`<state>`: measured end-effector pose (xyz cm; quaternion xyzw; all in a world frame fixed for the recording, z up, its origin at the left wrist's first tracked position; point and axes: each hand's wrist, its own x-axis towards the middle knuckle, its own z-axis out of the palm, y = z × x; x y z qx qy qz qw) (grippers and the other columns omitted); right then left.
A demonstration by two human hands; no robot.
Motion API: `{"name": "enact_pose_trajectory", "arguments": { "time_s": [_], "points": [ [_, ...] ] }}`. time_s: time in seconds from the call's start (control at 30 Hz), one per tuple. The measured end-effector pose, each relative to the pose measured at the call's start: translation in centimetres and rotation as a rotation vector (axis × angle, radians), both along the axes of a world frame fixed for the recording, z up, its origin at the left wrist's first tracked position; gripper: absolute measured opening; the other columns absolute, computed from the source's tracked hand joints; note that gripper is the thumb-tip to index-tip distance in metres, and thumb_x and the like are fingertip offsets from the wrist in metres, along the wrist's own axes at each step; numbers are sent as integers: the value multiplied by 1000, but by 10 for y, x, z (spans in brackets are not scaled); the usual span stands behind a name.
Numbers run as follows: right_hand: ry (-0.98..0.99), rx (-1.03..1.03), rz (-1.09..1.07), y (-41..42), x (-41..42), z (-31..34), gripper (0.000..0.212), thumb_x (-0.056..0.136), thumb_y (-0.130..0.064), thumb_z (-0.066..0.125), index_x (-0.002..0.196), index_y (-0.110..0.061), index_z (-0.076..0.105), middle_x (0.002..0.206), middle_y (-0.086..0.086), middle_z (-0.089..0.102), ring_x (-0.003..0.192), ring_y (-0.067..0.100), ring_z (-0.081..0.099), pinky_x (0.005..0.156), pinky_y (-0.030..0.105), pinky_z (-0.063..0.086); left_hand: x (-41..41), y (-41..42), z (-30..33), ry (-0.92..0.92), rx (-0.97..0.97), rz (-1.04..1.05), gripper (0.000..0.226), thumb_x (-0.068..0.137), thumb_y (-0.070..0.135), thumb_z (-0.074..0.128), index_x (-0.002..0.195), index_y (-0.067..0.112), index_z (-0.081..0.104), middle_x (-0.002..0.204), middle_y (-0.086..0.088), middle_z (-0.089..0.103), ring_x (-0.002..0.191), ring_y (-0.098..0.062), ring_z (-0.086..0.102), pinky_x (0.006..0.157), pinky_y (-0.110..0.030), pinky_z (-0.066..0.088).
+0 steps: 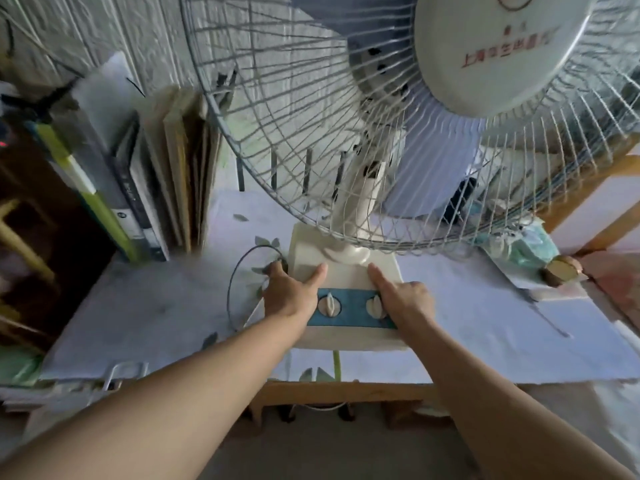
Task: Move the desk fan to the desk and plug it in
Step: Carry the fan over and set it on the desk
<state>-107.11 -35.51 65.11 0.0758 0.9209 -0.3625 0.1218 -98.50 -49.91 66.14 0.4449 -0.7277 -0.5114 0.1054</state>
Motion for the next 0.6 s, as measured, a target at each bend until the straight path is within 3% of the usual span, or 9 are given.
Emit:
{"name": "enact_pose_trajectory", "arguments": {
  "time_s": [0.13, 0.33, 0.47, 0.6],
  "points": [
    [26, 6, 40, 17, -12, -25, 78, 67, -77, 52, 82, -2, 66, 86, 17, 64, 77, 31, 58, 66, 33, 44, -12, 19, -18, -12, -12, 16, 89, 78, 57, 61, 145, 11, 25, 147, -13, 42, 130, -30, 45, 101, -36, 39],
    [61, 65, 73, 37, -25, -37, 67, 72, -76, 47, 57, -11, 53, 81, 18, 61, 77, 32, 57, 68, 34, 45, -27, 39, -35, -32, -27, -3, 84, 78, 58, 60, 139, 10, 30, 142, -15, 47, 125, -34, 50, 95, -37, 43],
    [66, 137, 117, 51, -31, -43, 70, 77, -76, 40, 57, -11, 55, 86, 21, 63, 80, 33, 56, 69, 34, 42, -35, 54, -44, -9, -27, -6, 82, 78, 57, 61, 138, 9, 33, 140, -14, 49, 125, -33, 49, 96, -37, 43],
    [54, 124, 76, 59, -38, -50, 75, 73, -78, 44, 71, -4, 62, 81, 17, 60, 74, 31, 52, 64, 32, 38, -42, 63, -53, -7, -25, -10, 80, 78, 57, 60, 137, 9, 34, 139, -14, 50, 124, -34, 50, 95, -36, 44]
  ]
}}
